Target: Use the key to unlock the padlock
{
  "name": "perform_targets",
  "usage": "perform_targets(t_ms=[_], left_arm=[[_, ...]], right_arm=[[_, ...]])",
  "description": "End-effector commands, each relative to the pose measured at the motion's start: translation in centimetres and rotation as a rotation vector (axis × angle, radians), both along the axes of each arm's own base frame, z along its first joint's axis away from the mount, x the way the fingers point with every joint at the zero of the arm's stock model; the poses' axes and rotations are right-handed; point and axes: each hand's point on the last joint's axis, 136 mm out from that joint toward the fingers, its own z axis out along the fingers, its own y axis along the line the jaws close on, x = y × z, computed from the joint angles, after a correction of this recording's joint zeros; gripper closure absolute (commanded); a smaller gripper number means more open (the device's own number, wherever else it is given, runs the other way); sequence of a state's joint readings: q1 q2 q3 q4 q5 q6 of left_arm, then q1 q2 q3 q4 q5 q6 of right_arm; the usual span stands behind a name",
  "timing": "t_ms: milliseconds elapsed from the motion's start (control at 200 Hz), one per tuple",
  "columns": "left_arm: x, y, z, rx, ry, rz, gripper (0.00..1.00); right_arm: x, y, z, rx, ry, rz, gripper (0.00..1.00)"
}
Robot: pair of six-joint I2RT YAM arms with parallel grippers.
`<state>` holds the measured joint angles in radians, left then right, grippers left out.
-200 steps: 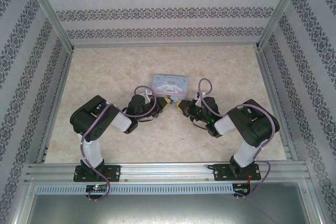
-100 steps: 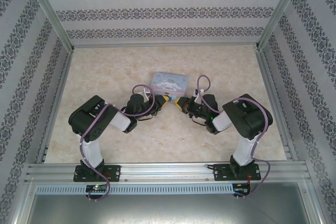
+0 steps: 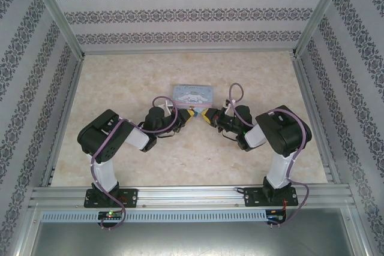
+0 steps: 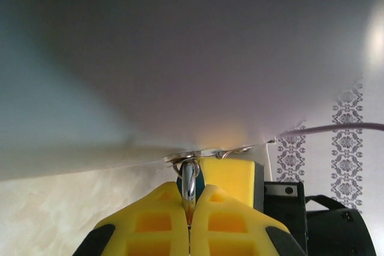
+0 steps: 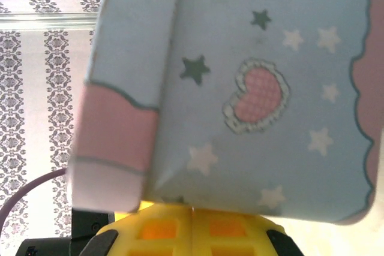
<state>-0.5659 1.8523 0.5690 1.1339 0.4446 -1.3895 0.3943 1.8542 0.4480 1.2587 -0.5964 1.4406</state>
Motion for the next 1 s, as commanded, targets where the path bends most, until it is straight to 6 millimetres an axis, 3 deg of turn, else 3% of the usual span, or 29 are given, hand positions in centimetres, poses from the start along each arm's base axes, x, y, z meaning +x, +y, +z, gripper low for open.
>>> perform_targets(t_ms=[0, 280, 595, 994], left_arm=[[-3.0, -2.7, 1.2, -0.018, -0.029, -0.189, 1.00], [-2.6, -2.5, 1.1, -0.030, -0.021, -0.160, 1.00], [-1.4, -2.6, 3.1, -0.098, -0.043, -0.095, 1.00], [-1.3, -3.1, 4.0, -0.139, -0.061, -0.093, 1.00]], right_arm=[[1.6, 0.5, 3.8, 0.061, -0.139, 0.006, 1.00], [1.0, 0.7, 2.6, 0.057, -0.111, 0.005, 1.00], [-0.8, 1.9, 2.4, 0.053, -0.082, -0.040, 1.00], [-0.8, 1.6, 1.9, 0.091, 0.007, -0.121, 1.00]])
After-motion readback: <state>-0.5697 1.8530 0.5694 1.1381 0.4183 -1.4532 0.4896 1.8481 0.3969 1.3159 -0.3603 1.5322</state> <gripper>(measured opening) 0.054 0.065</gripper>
